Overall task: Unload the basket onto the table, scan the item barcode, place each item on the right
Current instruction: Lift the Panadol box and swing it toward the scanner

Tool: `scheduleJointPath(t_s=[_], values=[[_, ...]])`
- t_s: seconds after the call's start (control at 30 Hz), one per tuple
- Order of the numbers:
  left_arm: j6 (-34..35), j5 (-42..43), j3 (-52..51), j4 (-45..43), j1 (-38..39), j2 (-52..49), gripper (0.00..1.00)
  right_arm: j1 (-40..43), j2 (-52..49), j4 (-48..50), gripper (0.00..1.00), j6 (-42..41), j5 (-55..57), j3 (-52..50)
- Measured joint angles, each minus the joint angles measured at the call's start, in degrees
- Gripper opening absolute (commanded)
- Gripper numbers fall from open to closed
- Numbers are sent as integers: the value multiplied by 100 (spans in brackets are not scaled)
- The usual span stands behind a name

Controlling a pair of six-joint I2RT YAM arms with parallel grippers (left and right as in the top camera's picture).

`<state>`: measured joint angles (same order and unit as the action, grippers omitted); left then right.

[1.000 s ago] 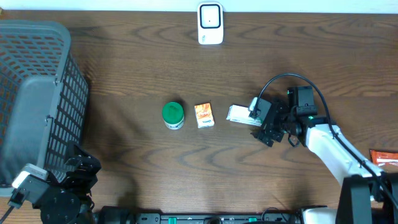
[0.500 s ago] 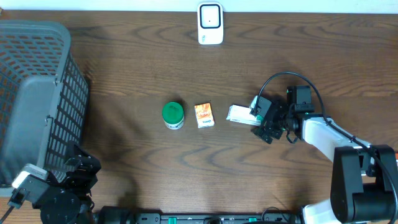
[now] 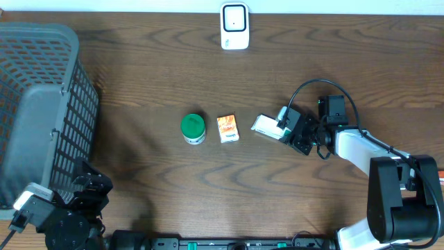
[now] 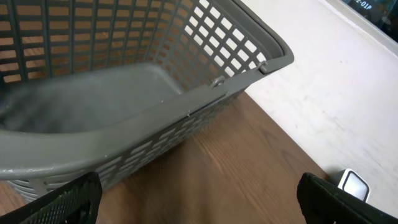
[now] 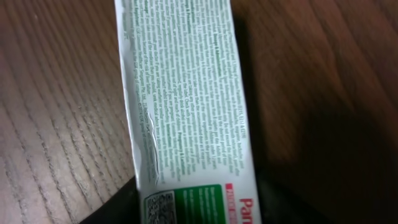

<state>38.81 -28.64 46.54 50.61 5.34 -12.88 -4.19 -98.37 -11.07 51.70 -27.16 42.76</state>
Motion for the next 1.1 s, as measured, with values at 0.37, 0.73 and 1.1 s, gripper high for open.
scheduleJointPath(t_s=[0.37, 0.73, 1.1], values=[[2, 0, 0, 0, 0, 0, 98, 0, -4, 24, 41, -546, -142, 52], [0, 0, 0, 0, 0, 0, 98, -81, 448, 116, 40, -1875, -1696, 708], [2, 0, 0, -2, 0, 0, 98, -1047, 999, 2367, 44, -4603, -3814, 828]])
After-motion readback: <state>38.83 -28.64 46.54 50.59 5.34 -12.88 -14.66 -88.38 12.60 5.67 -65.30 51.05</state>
